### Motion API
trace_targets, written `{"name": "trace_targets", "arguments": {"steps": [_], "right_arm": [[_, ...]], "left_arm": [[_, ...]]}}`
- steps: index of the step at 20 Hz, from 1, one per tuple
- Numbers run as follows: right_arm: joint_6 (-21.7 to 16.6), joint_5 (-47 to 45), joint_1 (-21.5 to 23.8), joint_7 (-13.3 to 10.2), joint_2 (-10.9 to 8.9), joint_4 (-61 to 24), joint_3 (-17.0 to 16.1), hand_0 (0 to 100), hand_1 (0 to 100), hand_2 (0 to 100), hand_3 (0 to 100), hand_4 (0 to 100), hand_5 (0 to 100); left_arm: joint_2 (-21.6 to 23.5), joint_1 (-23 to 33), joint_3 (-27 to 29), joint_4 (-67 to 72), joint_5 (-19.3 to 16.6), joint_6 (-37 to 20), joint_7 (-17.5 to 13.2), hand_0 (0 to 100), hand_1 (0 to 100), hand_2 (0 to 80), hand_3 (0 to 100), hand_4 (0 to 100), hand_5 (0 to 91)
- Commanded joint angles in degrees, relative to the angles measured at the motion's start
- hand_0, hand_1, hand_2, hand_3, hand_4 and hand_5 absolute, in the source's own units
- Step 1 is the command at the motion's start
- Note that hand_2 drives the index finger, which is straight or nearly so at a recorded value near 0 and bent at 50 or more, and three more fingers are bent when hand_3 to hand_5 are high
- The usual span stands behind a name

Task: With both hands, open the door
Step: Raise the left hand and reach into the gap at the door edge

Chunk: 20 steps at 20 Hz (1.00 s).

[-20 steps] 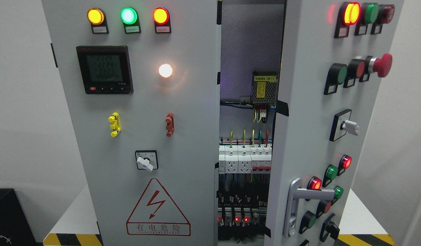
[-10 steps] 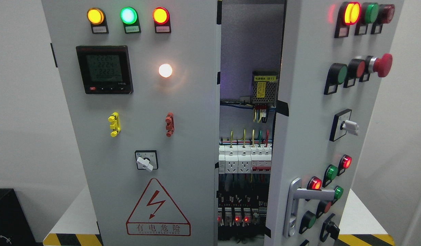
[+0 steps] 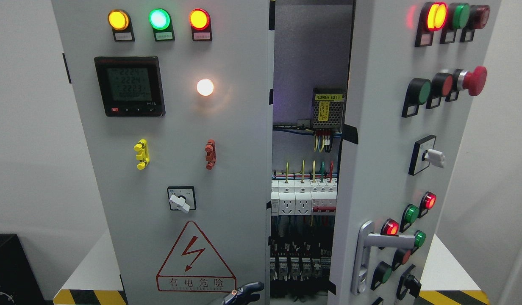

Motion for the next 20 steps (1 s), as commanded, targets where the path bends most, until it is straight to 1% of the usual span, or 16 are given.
{"name": "trace_targets", "arguments": {"steps": [1,4,9,10,13,17,20], "right_arm": [[0.02,0.02,-1.32,0.03,0.0,-1.06,-1.76,0,0,0,0,0,0],[0.02,0.02,-1.23,-0.06,0.0,-1.06,-1.76,0,0,0,0,0,0],[0.02,-0.07,-1.23,0.03,0.0,-0.97,-1.76,0,0,0,0,0,0],[0.02,-0.07,-1.23,0.03,0.0,-0.97,-1.76,0,0,0,0,0,0],[0.02,-0.07,-1.32,0.03,0.0,-0.97,-1.76,0,0,0,0,0,0],[0.02,-0.07,-1.32,0.03,0.0,-1.06,-1.76,0,0,0,0,0,0],[0.02,0.02,-1.23,0.03,0.0,-0.97,-1.76,0,0,0,0,0,0]], "left_arm": [[2.47,-8.64,-1.46,-5.85,6.85,0.15,0.03,0,0,0.0,0,0,0.0],[2.55,-13.12,-1.37,-5.67,11.42,0.32,0.03,0,0,0.0,0,0,0.0],[2.47,-18.13,-1.11,-5.5,14.24,0.59,0.03,0,0,0.0,0,0,0.0],[2.55,-19.27,-1.1,-5.23,15.55,0.68,0.03,0,0,0.0,0,0,0.0],[2.55,-24.19,-1.02,-3.57,21.18,0.77,0.12,0,0,0.0,0,0,0.0],[1.77,-30.17,-1.28,-0.58,24.52,1.82,0.12,0,0,0.0,0,0,0.0],[-0.51,-34.3,-1.8,2.14,28.91,3.31,0.12,0,0,0.0,0,0,0.0]]}}
